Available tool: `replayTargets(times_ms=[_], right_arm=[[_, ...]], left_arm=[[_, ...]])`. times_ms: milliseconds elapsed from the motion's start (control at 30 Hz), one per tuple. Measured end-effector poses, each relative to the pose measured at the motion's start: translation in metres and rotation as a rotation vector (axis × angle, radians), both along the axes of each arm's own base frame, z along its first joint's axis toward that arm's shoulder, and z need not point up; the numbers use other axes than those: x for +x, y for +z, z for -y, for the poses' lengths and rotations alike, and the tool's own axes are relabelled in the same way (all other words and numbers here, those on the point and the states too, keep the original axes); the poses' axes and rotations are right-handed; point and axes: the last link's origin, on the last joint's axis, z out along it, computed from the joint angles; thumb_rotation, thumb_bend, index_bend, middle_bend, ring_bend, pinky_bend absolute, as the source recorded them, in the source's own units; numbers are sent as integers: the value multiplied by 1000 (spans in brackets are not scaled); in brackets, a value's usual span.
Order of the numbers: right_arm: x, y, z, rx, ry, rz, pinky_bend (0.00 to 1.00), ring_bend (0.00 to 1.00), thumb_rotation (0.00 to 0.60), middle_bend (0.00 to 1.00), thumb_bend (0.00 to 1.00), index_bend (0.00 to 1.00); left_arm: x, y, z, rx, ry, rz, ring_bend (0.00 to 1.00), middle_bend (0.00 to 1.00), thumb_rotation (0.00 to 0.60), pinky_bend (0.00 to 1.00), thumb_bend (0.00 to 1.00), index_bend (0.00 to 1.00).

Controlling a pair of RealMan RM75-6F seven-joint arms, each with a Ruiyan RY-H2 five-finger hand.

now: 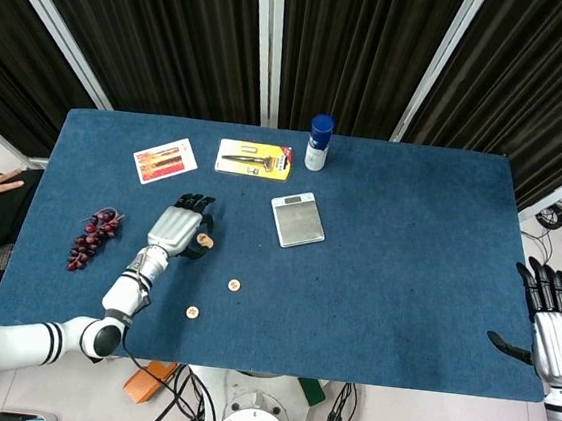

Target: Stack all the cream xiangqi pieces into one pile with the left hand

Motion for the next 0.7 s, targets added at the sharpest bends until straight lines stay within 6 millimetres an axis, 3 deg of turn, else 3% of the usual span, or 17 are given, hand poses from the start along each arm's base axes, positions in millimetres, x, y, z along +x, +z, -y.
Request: replayTargets(times_ms=[300,467,700], right_arm=[[0,-1,1,4,6,2,69,0,600,0,97,0],[0,-2,-1,4,7,4,69,0,600,0,98,0],[-1,1,-4,-5,7,3,67,0,600,0,98,0]], left_arm=[[18,4,27,-1,-121,17,0,66,566,0,246,433],[25,-9,51,-52,-185,5,0,58,555,0,224,433],[35,-28,63,-92,-210,6,0,57,556,0,224,433]])
